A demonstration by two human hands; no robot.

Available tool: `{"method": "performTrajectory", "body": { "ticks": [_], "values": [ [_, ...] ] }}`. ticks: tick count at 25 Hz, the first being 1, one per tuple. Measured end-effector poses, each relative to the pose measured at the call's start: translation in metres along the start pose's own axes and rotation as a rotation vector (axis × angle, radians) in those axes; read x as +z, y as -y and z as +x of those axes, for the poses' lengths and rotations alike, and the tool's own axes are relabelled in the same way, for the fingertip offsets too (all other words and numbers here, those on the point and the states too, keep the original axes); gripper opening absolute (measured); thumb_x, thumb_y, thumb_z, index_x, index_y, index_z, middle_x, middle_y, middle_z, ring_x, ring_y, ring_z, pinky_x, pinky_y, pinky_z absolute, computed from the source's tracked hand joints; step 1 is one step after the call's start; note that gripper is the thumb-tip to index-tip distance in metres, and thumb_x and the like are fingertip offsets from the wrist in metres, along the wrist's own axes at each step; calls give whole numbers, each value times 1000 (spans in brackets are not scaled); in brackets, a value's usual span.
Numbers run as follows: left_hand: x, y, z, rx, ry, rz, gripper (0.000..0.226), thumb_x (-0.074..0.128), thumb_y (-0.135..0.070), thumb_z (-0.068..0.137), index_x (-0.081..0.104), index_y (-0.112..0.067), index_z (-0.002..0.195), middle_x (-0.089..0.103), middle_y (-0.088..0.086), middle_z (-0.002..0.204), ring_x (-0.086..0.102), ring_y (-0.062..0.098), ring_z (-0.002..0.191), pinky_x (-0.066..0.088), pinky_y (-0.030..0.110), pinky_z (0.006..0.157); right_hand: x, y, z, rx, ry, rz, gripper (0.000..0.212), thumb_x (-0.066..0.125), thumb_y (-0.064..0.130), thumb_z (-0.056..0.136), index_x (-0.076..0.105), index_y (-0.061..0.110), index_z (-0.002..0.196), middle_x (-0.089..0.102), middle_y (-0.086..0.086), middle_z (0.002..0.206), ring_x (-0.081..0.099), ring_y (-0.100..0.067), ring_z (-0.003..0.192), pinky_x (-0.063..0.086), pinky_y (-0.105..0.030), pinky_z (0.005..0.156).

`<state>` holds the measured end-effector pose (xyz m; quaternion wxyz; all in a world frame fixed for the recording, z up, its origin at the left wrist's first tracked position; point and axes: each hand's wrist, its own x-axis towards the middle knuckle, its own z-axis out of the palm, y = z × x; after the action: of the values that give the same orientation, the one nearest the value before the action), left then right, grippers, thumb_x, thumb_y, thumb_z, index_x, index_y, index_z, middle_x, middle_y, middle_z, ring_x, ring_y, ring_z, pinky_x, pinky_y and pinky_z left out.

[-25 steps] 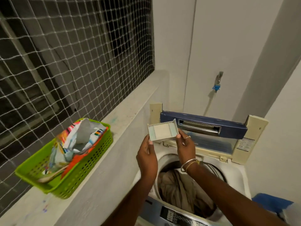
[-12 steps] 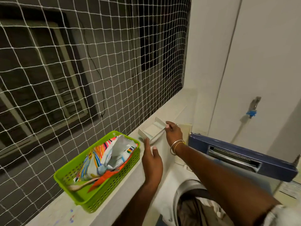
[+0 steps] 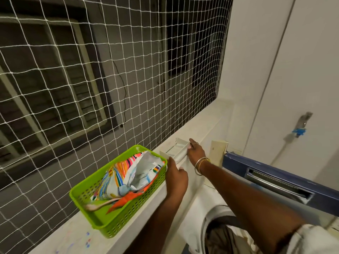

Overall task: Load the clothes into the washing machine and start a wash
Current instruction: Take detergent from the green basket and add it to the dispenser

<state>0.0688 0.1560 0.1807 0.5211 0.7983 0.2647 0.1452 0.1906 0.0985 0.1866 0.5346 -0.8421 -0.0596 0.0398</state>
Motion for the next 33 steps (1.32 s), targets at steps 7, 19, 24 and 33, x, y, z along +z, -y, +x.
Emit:
{"method": "performTrajectory", "body": {
  "ticks": [7,19,24,33],
  "values": [
    [13,-9,-36,141,-41,-22,65,45,-10,100,15,-19,157,12,0,165,17,19,151,19,35,123,-26,-1,-33,-14,-62,106,41,40,19,102,47,13,142,45,-6,149,44,-26,134,31,-30,111],
    [-49,-136,-27,422,80,238,23,56,-22,92,73,-18,107,74,1,104,67,18,95,48,27,80,-73,50,-93,-288,-135,358,23,51,19,89,65,25,107,71,-3,101,70,-17,87,57,-47,84],
    [-125,-160,-3,401,183,404,25,58,-33,93,72,-13,87,71,10,83,59,19,73,46,30,72,-55,85,-116,-469,-51,231,11,63,28,84,67,27,94,69,8,81,67,-10,77,56,-36,78],
    [-191,-83,57,286,415,257,28,62,-40,82,72,-13,82,65,8,75,55,17,69,44,33,68,10,125,-126,-621,172,-538,17,67,37,78,71,21,78,73,0,78,68,-18,73,52,-29,68]
  ]
}}
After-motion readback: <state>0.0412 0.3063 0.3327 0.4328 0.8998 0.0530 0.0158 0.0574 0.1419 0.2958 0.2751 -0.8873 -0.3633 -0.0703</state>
